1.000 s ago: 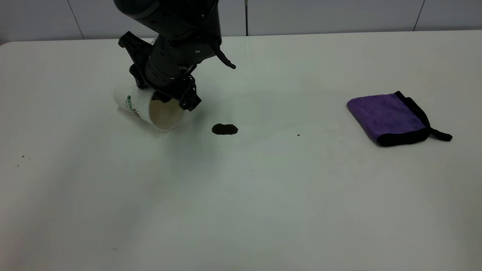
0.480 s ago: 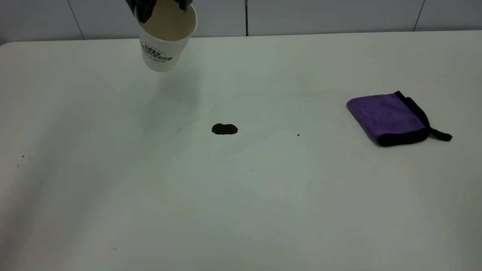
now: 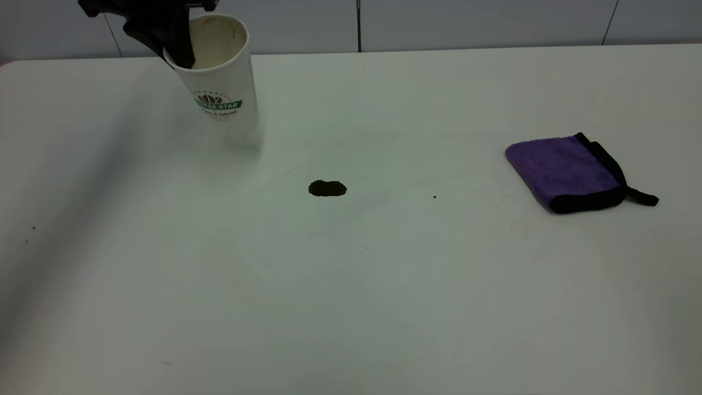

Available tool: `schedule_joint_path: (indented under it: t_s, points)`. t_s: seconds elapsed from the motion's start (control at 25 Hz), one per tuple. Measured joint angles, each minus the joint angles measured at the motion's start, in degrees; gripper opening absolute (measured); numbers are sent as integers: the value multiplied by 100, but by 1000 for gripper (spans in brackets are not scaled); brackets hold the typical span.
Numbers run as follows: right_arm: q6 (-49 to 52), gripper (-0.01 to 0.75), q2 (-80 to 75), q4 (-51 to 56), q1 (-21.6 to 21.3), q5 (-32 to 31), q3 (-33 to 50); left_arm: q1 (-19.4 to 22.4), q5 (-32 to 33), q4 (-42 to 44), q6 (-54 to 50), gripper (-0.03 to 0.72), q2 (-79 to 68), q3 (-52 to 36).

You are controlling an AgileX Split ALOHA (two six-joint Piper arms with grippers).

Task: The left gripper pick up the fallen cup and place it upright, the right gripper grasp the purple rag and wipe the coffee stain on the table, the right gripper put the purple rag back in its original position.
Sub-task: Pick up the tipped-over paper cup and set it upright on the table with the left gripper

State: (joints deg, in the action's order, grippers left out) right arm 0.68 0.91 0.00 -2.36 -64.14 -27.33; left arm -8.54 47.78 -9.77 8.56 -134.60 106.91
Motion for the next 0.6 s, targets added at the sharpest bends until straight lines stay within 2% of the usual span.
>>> schedule_joint_path:
  t_s: [0.16, 0.32, 0.44, 0.52, 0.6]
  points:
    - [0, 238, 0, 0, 0, 0, 0, 168, -91, -264, 159, 17, -326, 0]
    - [0, 238, 0, 0, 0, 0, 0, 182, -241, -353, 185, 65, -485, 0]
    - [0, 238, 0, 0, 0, 0, 0, 177, -333, -379, 185, 161, -503, 0]
    - [0, 238, 0, 0, 0, 0, 0, 176, -358, -379, 185, 279, -503, 0]
    - [0, 238, 0, 0, 0, 0, 0, 176, -261, -379, 185, 432, -503, 43]
